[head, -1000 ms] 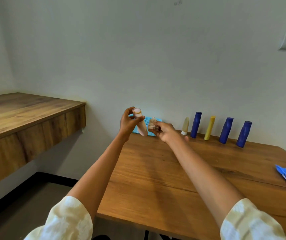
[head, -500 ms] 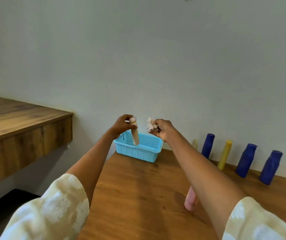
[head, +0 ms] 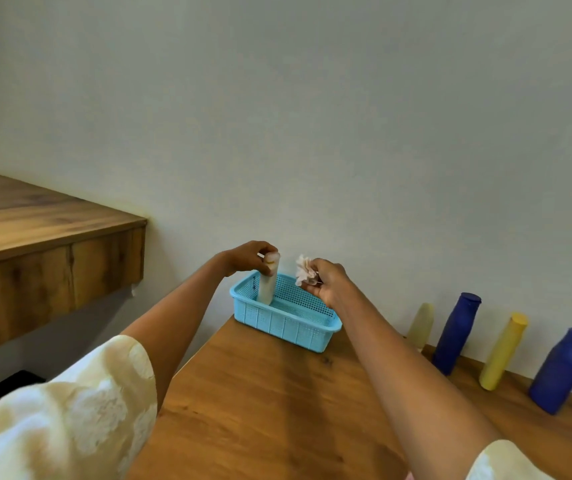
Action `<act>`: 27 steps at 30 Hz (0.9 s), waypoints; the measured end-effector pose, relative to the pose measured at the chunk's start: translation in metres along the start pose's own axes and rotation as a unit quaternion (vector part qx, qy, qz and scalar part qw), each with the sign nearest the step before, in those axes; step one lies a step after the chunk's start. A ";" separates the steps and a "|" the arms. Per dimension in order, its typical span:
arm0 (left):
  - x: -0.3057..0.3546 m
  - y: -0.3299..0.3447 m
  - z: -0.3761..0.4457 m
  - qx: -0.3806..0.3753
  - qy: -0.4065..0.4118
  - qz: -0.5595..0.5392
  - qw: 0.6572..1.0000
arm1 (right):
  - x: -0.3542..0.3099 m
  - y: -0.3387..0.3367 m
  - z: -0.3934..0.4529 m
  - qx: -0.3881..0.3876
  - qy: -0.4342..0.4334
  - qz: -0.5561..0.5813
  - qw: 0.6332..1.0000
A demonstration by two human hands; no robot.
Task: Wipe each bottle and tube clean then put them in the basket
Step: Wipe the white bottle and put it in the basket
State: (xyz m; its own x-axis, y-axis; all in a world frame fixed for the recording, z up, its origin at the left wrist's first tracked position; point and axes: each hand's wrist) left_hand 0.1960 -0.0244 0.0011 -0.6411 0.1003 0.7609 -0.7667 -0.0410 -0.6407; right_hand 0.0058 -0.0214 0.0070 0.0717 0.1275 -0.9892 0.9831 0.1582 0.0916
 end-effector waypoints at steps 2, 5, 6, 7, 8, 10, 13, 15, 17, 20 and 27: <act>0.000 0.001 0.001 0.007 -0.001 0.011 1.000 | 0.001 0.001 0.000 0.002 0.001 0.008 1.000; 0.001 0.003 0.000 0.015 0.001 0.032 0.999 | 0.000 0.001 -0.003 0.012 0.008 0.009 1.000; 0.002 0.004 0.000 0.016 0.000 0.040 0.999 | 0.001 0.000 -0.004 0.016 0.008 0.008 1.000; 0.003 0.004 -0.001 0.017 0.000 0.049 0.999 | 0.001 0.000 -0.005 0.019 0.009 0.007 1.000; 0.004 0.004 -0.001 0.021 0.001 0.060 0.998 | 0.001 -0.001 -0.008 0.019 0.009 0.007 1.000; 0.007 0.004 -0.002 0.039 0.006 0.086 0.995 | 0.000 -0.001 -0.013 0.019 0.009 0.007 1.000; 0.011 0.003 -0.002 0.061 0.006 0.109 0.992 | -0.001 -0.003 -0.020 0.020 0.012 0.013 1.000; 0.012 0.003 -0.003 0.060 -0.003 0.116 0.991 | -0.003 -0.004 -0.022 0.021 0.012 0.027 0.999; 0.011 0.004 -0.002 0.055 -0.015 0.108 0.993 | -0.003 -0.005 -0.022 0.024 0.013 0.035 0.999; 0.010 0.006 -0.003 0.037 -0.037 0.102 0.993 | -0.002 -0.008 -0.022 0.018 0.011 0.038 0.999; 0.015 0.011 -0.014 0.101 -0.030 0.053 0.993 | -0.010 -0.019 -0.036 0.028 -0.017 0.031 0.999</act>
State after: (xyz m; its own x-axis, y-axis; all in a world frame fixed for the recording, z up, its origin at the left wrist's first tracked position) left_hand 0.1781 -0.0092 0.0038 -0.7149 0.0248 0.6988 -0.6818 -0.2464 -0.6888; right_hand -0.0198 0.0091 0.0192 0.1370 0.1009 -0.9854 0.9844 0.0967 0.1467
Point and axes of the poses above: each hand's wrist, its own z-axis towards the middle knuckle, its own y-axis out of the palm, x = y × z, and after that the axes turned 1 degree about -x, right-handed
